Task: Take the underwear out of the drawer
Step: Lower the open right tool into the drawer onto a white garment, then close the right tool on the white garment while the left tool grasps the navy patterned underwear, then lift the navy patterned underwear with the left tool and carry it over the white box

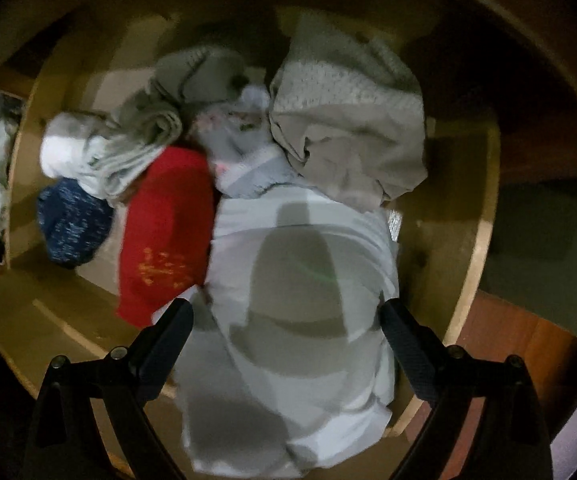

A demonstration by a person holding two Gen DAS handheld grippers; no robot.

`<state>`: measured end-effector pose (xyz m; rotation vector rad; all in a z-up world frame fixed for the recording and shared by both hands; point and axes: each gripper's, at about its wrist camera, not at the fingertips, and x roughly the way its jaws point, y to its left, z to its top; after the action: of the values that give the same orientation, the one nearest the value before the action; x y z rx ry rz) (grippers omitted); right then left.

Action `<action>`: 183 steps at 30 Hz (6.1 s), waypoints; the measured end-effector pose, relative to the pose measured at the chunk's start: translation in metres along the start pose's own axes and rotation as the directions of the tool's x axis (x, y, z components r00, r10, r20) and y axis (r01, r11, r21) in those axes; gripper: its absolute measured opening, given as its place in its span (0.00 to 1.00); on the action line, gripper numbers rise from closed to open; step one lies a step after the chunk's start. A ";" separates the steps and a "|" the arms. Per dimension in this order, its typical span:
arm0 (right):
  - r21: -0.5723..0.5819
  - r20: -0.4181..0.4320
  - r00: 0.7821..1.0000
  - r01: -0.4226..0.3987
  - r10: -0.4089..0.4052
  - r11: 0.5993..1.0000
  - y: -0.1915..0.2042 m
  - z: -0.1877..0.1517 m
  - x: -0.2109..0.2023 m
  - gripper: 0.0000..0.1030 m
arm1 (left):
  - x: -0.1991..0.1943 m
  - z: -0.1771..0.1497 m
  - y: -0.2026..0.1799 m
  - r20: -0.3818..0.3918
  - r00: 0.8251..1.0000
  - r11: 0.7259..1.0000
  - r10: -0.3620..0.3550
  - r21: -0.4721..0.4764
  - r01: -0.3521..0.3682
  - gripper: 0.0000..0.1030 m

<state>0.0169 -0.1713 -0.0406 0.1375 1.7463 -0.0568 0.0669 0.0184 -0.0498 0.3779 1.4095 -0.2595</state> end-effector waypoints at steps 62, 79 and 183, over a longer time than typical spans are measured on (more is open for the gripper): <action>0.198 0.197 0.956 -0.256 0.218 0.946 -0.044 -0.029 -0.042 0.13 | 0.063 0.029 -0.054 -0.177 0.984 0.995 0.002 0.102 0.017 0.78; 0.187 0.180 0.956 -0.266 0.233 0.946 -0.039 -0.026 -0.034 0.14 | 0.115 0.069 -0.042 -0.374 0.927 1.000 -0.015 0.003 0.017 0.78; 0.147 0.180 0.973 -0.173 0.146 0.974 -0.032 -0.021 -0.017 0.16 | -0.234 0.190 0.019 0.422 0.905 0.999 -0.048 -0.003 0.054 0.32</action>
<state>-0.0047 -0.2017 -0.0211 0.3819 1.5559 -0.0895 0.2117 -0.0519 0.2056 0.2529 0.9930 -0.3513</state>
